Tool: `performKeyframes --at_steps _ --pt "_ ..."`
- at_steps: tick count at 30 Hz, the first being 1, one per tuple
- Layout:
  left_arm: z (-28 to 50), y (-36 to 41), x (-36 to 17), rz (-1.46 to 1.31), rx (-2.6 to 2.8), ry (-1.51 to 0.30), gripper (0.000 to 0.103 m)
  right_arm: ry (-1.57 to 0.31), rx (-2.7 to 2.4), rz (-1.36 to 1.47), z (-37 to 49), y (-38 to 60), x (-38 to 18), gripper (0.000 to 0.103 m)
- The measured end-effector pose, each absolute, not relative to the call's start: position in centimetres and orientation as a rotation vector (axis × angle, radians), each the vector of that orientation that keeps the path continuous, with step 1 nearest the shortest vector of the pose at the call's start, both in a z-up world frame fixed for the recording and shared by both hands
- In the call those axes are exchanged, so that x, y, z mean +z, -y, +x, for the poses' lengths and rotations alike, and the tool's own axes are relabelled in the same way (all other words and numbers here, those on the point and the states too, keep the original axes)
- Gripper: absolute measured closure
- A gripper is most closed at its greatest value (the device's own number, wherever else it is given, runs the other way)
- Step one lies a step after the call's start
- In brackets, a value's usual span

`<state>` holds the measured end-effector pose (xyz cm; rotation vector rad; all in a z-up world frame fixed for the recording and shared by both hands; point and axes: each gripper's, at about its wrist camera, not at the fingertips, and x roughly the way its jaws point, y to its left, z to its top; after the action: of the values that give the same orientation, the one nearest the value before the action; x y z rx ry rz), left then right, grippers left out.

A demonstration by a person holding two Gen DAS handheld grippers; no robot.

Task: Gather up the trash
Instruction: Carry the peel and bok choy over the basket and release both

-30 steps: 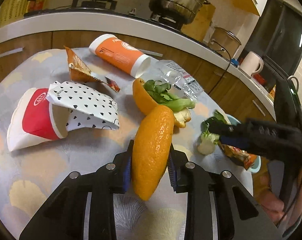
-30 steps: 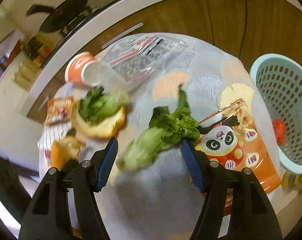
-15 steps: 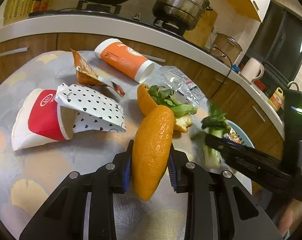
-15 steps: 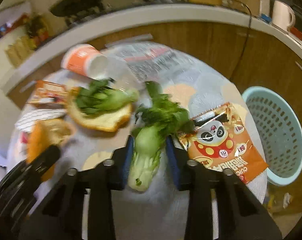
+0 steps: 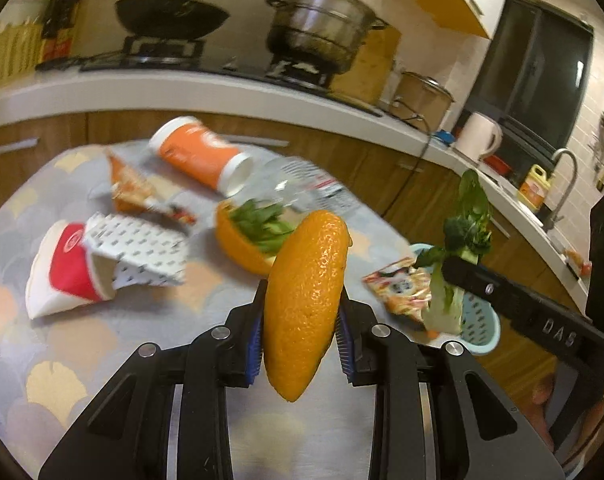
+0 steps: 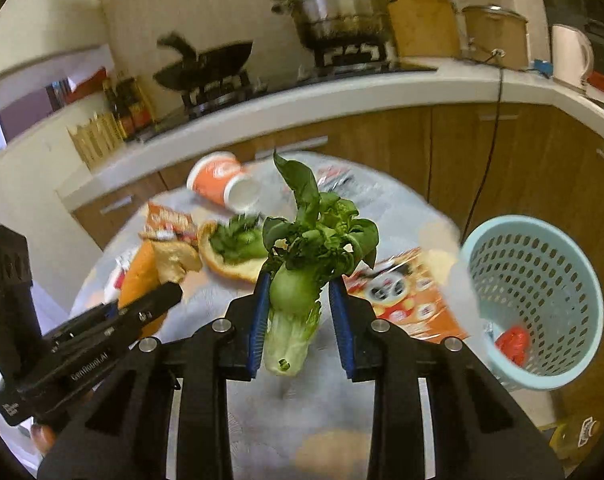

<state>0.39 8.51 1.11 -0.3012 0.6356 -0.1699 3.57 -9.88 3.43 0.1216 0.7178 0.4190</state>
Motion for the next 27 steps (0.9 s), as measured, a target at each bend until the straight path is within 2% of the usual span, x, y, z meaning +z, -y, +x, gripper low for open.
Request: performKeyframes --at_steps 5,12,20,27 --pt "1.2 -5.0 2.9 -0.262 -0.234 -0.633 0.075 -0.647 0.354 0.145 3.2 14.3 5.6 0.076" --pt "3.1 1.0 4.7 -0.201 -0.32 -0.645 0.075 -0.645 0.206 0.17 4.4 21.5 5.0 0.076" --pt "5.1 6.9 3.7 -0.163 -0.403 -0.698 0.075 -0.772 0.065 0.237 7.6 29.1 0.0 0.076" --pt "8.0 11.3 2.2 -0.153 -0.454 -0.772 0.075 -0.907 0.052 0.321 10.5 31.7 -5.3 0.076"
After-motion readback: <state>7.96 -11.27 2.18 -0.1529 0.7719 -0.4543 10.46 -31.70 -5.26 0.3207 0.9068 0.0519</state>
